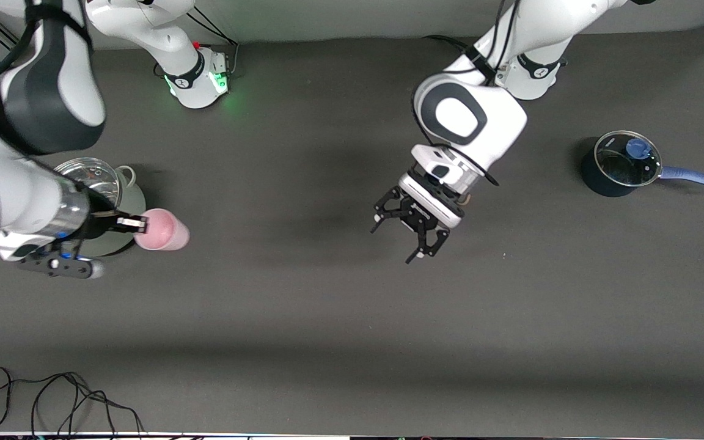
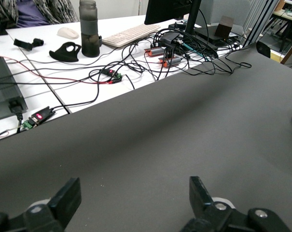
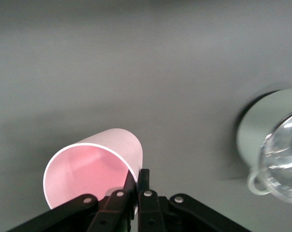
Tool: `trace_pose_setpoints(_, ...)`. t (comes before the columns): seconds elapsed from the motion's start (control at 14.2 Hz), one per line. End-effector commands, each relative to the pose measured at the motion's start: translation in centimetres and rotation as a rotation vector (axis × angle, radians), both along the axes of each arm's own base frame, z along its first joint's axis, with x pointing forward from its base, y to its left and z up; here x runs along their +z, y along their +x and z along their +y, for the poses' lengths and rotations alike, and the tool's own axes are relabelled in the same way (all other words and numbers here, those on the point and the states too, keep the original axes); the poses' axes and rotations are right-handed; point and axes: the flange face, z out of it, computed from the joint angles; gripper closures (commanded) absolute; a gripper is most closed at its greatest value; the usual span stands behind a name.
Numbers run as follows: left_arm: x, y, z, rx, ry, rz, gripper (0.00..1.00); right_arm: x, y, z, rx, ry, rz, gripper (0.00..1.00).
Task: Transfer pink cup from left to right arm
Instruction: 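Open the left gripper while the right gripper pulls the cup away, then set the pink cup down with the right gripper while the left gripper withdraws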
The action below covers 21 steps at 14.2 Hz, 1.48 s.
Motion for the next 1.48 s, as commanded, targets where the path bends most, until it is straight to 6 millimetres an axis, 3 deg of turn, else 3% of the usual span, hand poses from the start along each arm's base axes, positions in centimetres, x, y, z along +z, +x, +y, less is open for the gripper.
trace_pose_setpoints(0.0,-1.4,0.8,1.4,-0.011,-0.015,0.019,0.0,-2.0,-1.9,-3.1,0.079,0.018,-0.017,1.0)
trace_pose_setpoints(0.35,-3.2,2.2,3.8,-0.058,-0.05,0.026,0.0,-9.5,-4.3,-6.3,0.101,0.001,-0.084,1.0)
trace_pose_setpoints(0.71,-4.9,3.2,6.3,-0.098,-0.093,0.042,0.0,-16.7,-6.4,-6.9,0.092,-0.009,-0.132,1.0)
trace_pose_setpoints(1.2,-6.7,4.4,11.0,-0.191,-0.127,0.036,0.0,-24.3,-8.1,-6.9,0.095,-0.045,-0.182,1.0)
trace_pose_setpoints(1.41,-7.4,4.6,13.0,-0.246,-0.149,0.039,0.0,-26.5,-8.4,-6.3,0.112,-0.062,-0.197,1.0)
